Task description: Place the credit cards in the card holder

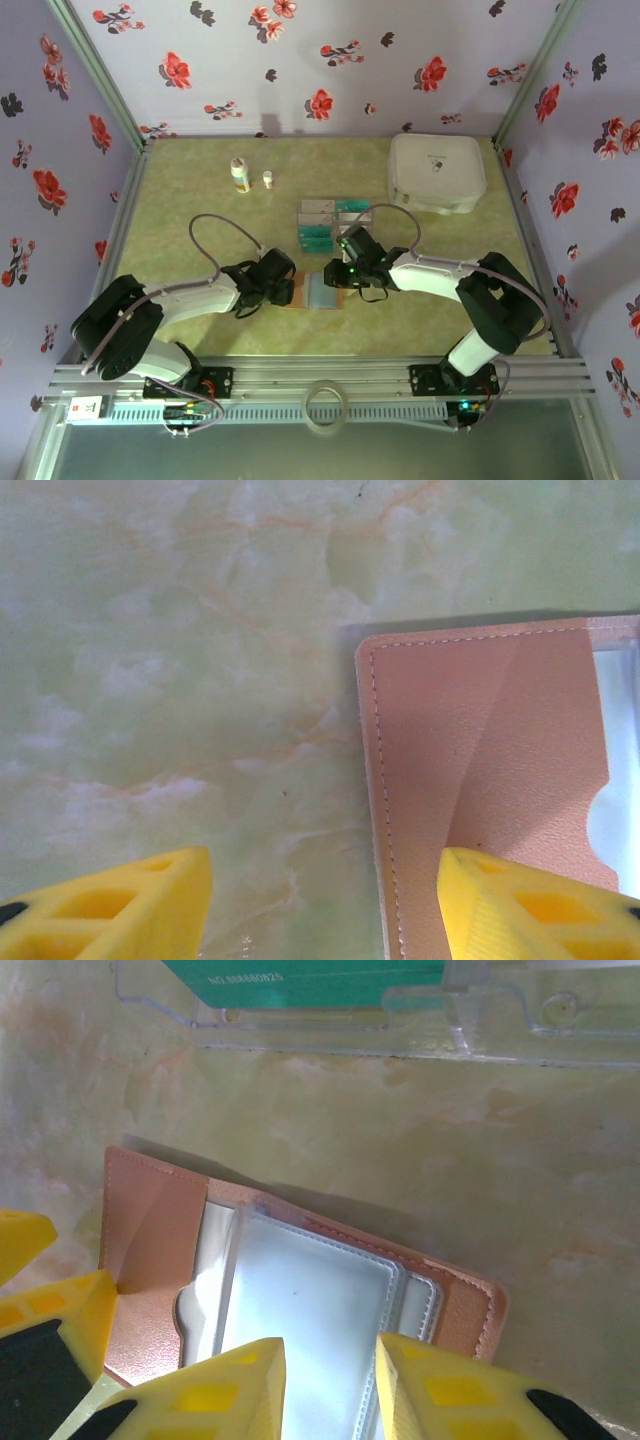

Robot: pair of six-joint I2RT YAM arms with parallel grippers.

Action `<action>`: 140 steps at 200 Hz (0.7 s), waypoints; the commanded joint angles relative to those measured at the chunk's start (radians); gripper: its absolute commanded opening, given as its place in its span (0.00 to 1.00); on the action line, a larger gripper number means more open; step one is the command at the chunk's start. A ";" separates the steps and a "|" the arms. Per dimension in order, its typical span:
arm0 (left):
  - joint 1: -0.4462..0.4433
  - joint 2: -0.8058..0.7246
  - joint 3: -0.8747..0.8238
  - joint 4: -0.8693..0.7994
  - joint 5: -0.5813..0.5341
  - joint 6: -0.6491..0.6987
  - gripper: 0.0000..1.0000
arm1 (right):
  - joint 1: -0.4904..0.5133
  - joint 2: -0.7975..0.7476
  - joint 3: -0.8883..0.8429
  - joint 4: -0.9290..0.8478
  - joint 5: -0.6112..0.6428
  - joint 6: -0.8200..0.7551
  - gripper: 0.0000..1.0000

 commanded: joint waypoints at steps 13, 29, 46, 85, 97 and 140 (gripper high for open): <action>-0.009 0.012 -0.016 0.015 -0.030 -0.019 0.62 | 0.013 -0.021 0.033 -0.057 0.037 -0.017 0.28; -0.010 0.014 -0.020 0.019 -0.032 -0.018 0.62 | 0.015 -0.024 0.036 -0.058 0.037 -0.016 0.28; -0.009 0.014 -0.025 0.024 -0.032 -0.021 0.62 | 0.019 -0.022 0.042 -0.064 0.036 -0.016 0.29; -0.009 0.019 -0.026 0.029 -0.033 -0.021 0.62 | 0.021 -0.008 0.048 -0.063 0.028 -0.016 0.29; -0.009 0.018 -0.028 0.030 -0.033 -0.021 0.62 | 0.021 -0.007 0.050 -0.060 0.025 -0.016 0.29; -0.009 0.018 -0.026 0.030 -0.032 -0.020 0.62 | 0.023 -0.016 0.067 -0.072 0.021 -0.023 0.28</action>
